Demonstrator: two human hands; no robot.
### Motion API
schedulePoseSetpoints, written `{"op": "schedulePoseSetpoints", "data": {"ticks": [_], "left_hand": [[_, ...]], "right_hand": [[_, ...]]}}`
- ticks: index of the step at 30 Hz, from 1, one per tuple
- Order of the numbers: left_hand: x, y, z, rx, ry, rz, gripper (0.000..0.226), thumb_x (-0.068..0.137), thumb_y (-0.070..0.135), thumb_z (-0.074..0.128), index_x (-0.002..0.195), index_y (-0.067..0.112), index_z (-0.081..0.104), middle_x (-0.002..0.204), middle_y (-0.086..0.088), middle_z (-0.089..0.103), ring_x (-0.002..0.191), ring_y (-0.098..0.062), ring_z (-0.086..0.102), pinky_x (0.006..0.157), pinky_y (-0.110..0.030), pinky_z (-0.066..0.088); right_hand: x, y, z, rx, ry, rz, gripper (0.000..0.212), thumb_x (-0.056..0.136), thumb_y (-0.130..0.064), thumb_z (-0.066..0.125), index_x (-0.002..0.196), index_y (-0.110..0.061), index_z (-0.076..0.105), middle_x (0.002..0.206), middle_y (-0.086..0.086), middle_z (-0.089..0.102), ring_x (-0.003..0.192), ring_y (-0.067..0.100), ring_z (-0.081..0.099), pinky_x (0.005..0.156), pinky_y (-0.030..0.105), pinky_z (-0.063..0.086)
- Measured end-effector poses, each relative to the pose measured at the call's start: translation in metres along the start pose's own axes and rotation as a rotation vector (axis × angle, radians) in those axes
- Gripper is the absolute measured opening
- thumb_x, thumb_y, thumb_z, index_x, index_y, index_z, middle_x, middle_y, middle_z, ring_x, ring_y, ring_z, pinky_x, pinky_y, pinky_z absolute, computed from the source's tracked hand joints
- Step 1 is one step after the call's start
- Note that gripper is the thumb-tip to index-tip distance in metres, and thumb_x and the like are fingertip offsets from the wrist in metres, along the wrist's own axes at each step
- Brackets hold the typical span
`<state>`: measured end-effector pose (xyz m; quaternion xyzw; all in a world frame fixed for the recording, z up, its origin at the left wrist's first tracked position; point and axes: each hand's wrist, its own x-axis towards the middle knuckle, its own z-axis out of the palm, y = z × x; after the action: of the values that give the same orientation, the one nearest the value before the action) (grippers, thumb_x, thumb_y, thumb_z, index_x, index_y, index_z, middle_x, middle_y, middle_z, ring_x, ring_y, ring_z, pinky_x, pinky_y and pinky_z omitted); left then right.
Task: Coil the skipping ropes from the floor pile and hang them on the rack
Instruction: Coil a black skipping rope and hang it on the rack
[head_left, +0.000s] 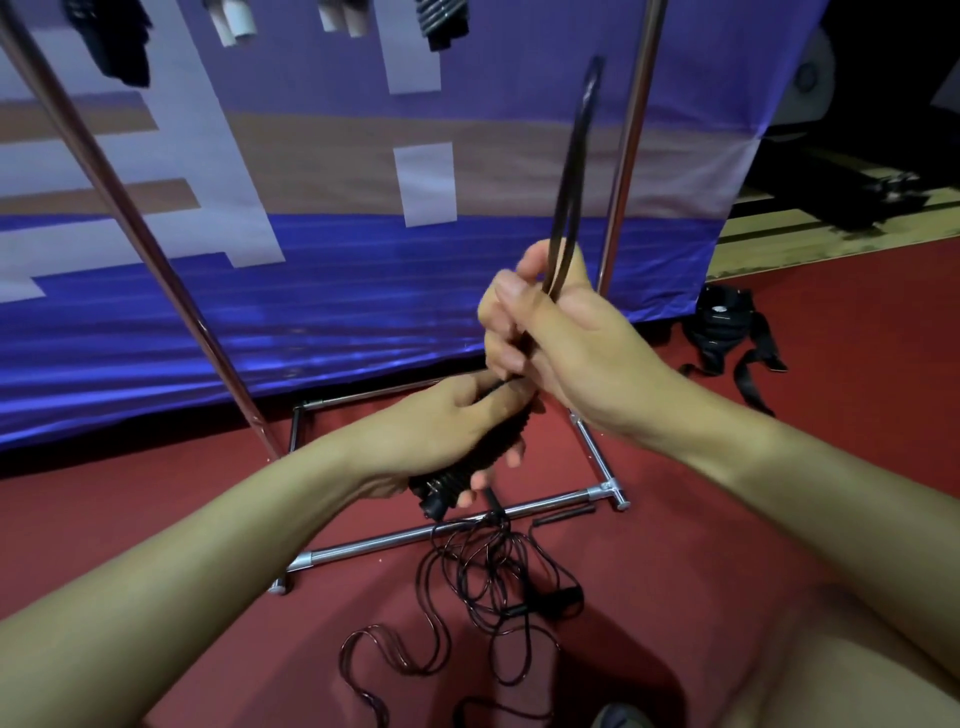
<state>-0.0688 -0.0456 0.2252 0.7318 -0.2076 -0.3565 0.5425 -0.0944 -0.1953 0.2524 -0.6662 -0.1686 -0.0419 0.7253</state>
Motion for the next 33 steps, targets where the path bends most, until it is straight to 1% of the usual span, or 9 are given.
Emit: {"op": "schedulePoseSetpoints", "data": {"ticks": [4, 9, 12, 15, 18, 21, 24, 28, 33], "left_hand": [[-0.003, -0.007, -0.007, -0.405, -0.232, -0.076, 0.04, 0.104, 0.046, 0.05, 0.128, 0.015, 0.047, 0.085, -0.008, 0.056, 0.059, -0.018, 0.048, 0.051, -0.03, 0.049], [-0.009, -0.003, -0.017, -0.618, -0.45, -0.111, 0.033, 0.1, 0.041, 0.047, 0.129, 0.025, 0.044, 0.092, -0.011, 0.049, 0.065, -0.021, 0.046, 0.06, -0.033, 0.046], [-0.008, 0.002, -0.005, -0.514, -0.277, -0.14, 0.045, 0.1, 0.065, 0.042, 0.116, 0.025, 0.052, 0.078, -0.005, 0.048, 0.051, -0.017, 0.04, 0.047, -0.025, 0.041], [-0.006, 0.006, 0.004, -0.379, -0.068, -0.096, 0.036, 0.102, 0.06, 0.042, 0.103, 0.026, 0.054, 0.067, 0.0, 0.047, 0.043, -0.013, 0.032, 0.042, -0.023, 0.036], [-0.005, 0.009, -0.003, -0.259, 0.081, 0.033, 0.035, 0.1, 0.062, 0.045, 0.101, 0.035, 0.066, 0.066, -0.001, 0.048, 0.043, -0.014, 0.035, 0.042, -0.023, 0.041], [-0.006, 0.004, -0.018, -0.152, 0.229, 0.14, 0.04, 0.1, 0.058, 0.048, 0.098, 0.019, 0.054, 0.067, -0.007, 0.053, 0.044, -0.021, 0.048, 0.046, -0.027, 0.046], [-0.005, -0.003, -0.028, -0.081, 0.32, 0.204, 0.038, 0.103, 0.052, 0.049, 0.089, 0.017, 0.051, 0.067, -0.01, 0.061, 0.052, -0.027, 0.061, 0.055, -0.031, 0.05], [-0.004, -0.006, -0.032, -0.052, 0.339, 0.252, 0.036, 0.103, 0.051, 0.049, 0.093, 0.016, 0.053, 0.074, -0.01, 0.067, 0.06, -0.027, 0.063, 0.061, -0.034, 0.051], [-0.009, -0.005, -0.032, 0.011, 0.283, 0.273, 0.047, 0.095, 0.056, 0.051, 0.103, 0.009, 0.05, 0.079, -0.006, 0.066, 0.065, -0.022, 0.06, 0.06, -0.03, 0.05]], "right_hand": [[0.0, -0.004, 0.0, 0.327, 0.055, 0.068, 0.03, 0.089, -0.007, 0.052, 0.102, -0.021, 0.029, 0.086, 0.001, 0.044, 0.058, 0.01, 0.04, 0.053, 0.024, 0.039], [0.001, -0.012, -0.012, 0.477, 0.019, 0.124, 0.018, 0.096, -0.016, 0.054, 0.104, -0.026, 0.041, 0.083, 0.001, 0.047, 0.048, 0.006, 0.026, 0.044, 0.02, 0.022], [-0.001, -0.013, -0.016, 0.475, -0.155, 0.114, 0.008, 0.101, -0.027, 0.047, 0.106, -0.024, 0.041, 0.077, 0.002, 0.045, 0.047, 0.006, 0.025, 0.047, 0.024, 0.021], [-0.002, -0.013, -0.017, 0.452, -0.211, 0.112, 0.021, 0.1, -0.031, 0.043, 0.114, -0.015, 0.043, 0.079, 0.006, 0.048, 0.054, 0.012, 0.036, 0.057, 0.027, 0.037], [-0.001, -0.008, -0.021, 0.179, -0.023, 0.083, 0.021, 0.1, -0.032, 0.044, 0.106, -0.015, 0.055, 0.093, 0.004, 0.05, 0.078, 0.013, 0.048, 0.076, 0.029, 0.05], [0.0, -0.008, -0.032, -0.089, 0.103, 0.14, 0.025, 0.103, -0.041, 0.054, 0.097, -0.018, 0.059, 0.072, -0.007, 0.041, 0.06, 0.008, 0.034, 0.061, 0.024, 0.036], [-0.005, -0.015, -0.046, 0.199, 0.119, 0.327, 0.026, 0.088, -0.04, 0.063, 0.088, -0.014, 0.064, 0.055, -0.012, 0.031, 0.047, 0.003, 0.028, 0.053, 0.02, 0.029], [-0.003, -0.013, -0.052, 0.675, 0.266, 0.406, 0.017, 0.084, -0.03, 0.071, 0.078, -0.015, 0.073, 0.071, -0.006, 0.054, 0.061, 0.005, 0.052, 0.063, 0.019, 0.05], [0.004, -0.005, -0.061, 0.674, 0.373, 0.492, 0.013, 0.104, -0.015, 0.048, 0.096, -0.015, 0.058, 0.081, -0.001, 0.061, 0.08, 0.016, 0.067, 0.09, 0.033, 0.052]]}}
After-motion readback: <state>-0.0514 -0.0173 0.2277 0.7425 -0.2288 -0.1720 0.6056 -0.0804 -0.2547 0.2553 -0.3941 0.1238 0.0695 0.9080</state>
